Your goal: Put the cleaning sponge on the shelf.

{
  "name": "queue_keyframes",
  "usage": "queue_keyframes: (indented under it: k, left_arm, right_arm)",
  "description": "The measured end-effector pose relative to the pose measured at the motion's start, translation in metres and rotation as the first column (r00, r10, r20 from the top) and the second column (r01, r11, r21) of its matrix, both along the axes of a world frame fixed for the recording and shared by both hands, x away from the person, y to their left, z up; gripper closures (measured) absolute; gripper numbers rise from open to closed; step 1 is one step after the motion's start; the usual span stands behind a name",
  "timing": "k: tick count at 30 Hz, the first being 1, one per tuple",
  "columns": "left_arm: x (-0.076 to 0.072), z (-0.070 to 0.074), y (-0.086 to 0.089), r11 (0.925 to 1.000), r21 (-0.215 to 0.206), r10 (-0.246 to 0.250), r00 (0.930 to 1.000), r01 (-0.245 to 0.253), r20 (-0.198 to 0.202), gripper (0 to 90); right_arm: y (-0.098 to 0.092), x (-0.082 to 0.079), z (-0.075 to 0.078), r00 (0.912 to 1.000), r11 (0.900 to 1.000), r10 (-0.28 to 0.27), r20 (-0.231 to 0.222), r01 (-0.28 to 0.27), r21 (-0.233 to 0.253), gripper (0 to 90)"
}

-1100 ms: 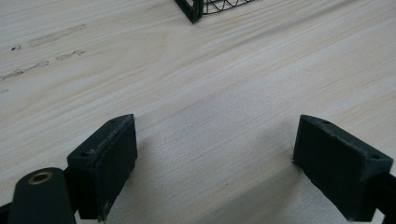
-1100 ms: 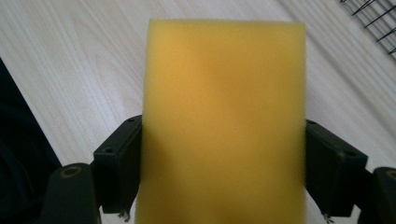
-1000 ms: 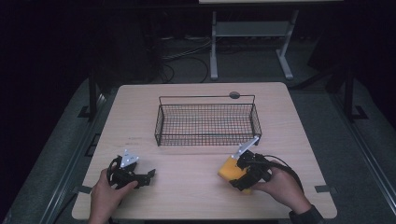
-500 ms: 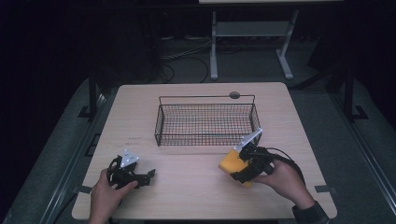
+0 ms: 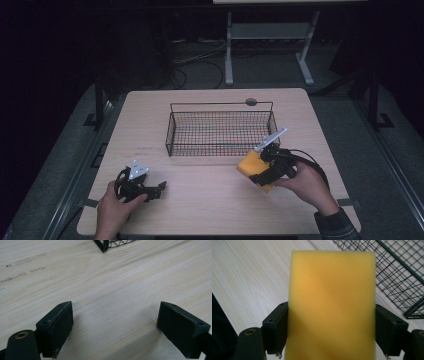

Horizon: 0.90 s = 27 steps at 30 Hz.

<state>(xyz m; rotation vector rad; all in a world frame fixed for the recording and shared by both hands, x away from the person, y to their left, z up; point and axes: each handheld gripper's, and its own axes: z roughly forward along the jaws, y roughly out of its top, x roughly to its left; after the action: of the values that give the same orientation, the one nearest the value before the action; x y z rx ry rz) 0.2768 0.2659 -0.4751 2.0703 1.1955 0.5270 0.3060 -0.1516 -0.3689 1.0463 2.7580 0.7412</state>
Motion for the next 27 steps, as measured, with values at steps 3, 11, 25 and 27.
queue_keyframes:
  k: [3,11,25,27]
  left_arm:
    - [0.0,0.0,0.0,1.0,0.002,-0.001,1.0,0.001,0.002,12.7]
    - [0.0,0.0,0.0,1.0,0.001,-0.001,1.0,0.001,0.001,12.7]
    - [0.0,0.0,0.0,1.0,0.002,-0.001,1.0,0.001,0.001,12.7]
    - [0.0,0.0,0.0,1.0,0.002,-0.001,1.0,0.001,0.001,12.7]
  right_arm:
    - [-0.002,0.004,0.002,1.0,1.0,-0.007,0.005,0.007,-0.003,23.3]
    - [-0.009,0.017,0.009,0.9991,0.999,-0.038,0.017,0.038,-0.002,23.4]
    - [-0.014,0.034,0.018,0.9967,0.997,-0.075,0.032,0.075,0.005,23.4]
    - [-0.014,0.037,0.02,0.9963,0.997,-0.079,0.033,0.079,0.007,23.4]
